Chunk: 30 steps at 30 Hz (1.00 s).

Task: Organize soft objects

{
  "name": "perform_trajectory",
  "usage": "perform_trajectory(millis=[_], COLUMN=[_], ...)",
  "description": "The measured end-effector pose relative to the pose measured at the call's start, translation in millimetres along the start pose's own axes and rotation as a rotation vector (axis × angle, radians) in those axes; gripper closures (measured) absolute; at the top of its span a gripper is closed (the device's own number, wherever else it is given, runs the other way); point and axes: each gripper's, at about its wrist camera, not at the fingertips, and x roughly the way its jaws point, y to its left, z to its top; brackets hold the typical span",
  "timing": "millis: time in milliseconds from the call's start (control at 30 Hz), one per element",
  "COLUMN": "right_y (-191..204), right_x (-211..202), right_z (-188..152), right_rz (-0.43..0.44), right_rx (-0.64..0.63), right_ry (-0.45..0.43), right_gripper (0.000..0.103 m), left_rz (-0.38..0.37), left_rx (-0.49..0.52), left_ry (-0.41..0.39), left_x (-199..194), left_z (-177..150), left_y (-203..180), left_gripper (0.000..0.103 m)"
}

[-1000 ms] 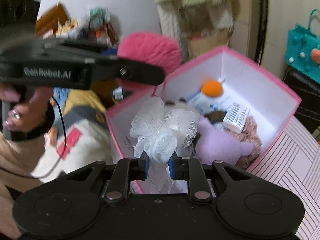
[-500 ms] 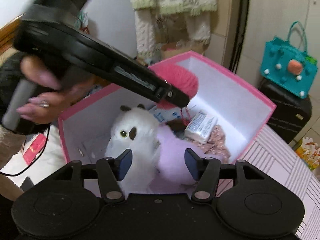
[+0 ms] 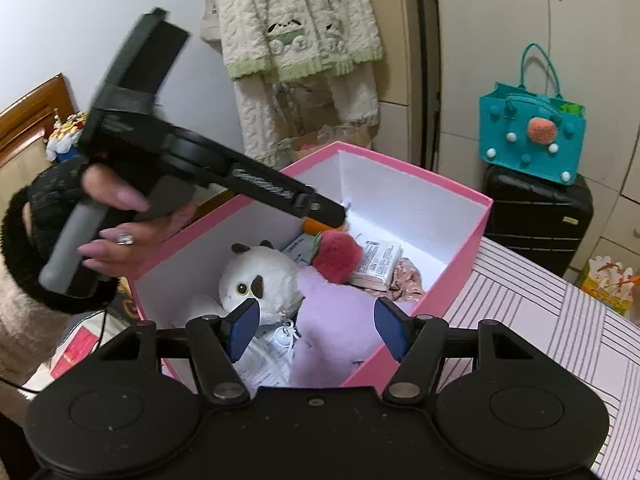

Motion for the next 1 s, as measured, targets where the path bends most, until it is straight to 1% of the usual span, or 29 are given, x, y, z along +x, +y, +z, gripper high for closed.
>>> perform_trajectory(millis=[33,100,233,267,400,467,533,567,600,633,700,767,833,867,967,1000], right_y=[1,3,8,9,17,21,27,30,33,36,43,48,49,48,45,45], right_x=[-1,-4,-10,-12,-19,-23,-30,-34,-38,-41,-48,-57,-68,-73,-91,-97], right_z=[-1,-3,-8,-10,-12,-13,-12,-11,-11,-10,-10,-13,-18,-21,-29,-33], right_rz=[-0.005,-0.012,-0.034,-0.040,-0.073,-0.095,-0.132,-0.157,-0.191,-0.224,-0.282,-0.306,-0.330,-0.329,-0.316,-0.333], right_rx=[0.001,0.006,0.015,0.017,0.019,0.014,0.016,0.021,0.027,0.027,0.000,-0.033,-0.001,0.020,0.094,0.112], right_ry=[-0.004,-0.011,-0.027,-0.029,-0.032,-0.030,-0.041,-0.042,-0.040,-0.035,-0.016,-0.022,-0.054,-0.064,-0.106,-0.121], right_gripper=[0.034,0.034,0.030,0.030,0.027,0.020,0.008,0.005,0.002,0.002,0.002,0.002,0.002,0.002,0.002,0.002], left_rz=[-0.001,0.008,0.077,0.090,0.101,0.107,0.109,0.109,0.110,0.115,0.135,0.169,0.198,0.205,0.207,0.209], left_rx=[-0.003,-0.005,0.025,0.033,0.052,0.068,0.080,0.085,0.092,0.097,0.107,0.109,0.106,0.108,0.124,0.127], left_ry=[-0.008,-0.023,-0.062,-0.069,-0.083,-0.097,-0.110,-0.115,-0.121,-0.127,-0.140,-0.140,-0.127,-0.121,-0.105,-0.095], left_x=[-5,-16,-39,-46,-69,-80,-92,-96,-102,-106,-115,-124,-130,-133,-139,-140], left_z=[-2,-6,-15,-18,-26,-31,-35,-37,-39,-41,-46,-51,-55,-57,-66,-69], left_y=[0,0,-4,-5,-8,-12,-18,-19,-22,-25,-30,-36,-42,-44,-54,-57], left_gripper=[0.041,0.039,0.030,0.029,0.024,0.021,0.013,0.010,0.004,0.001,0.001,0.001,0.001,0.001,0.001,0.001])
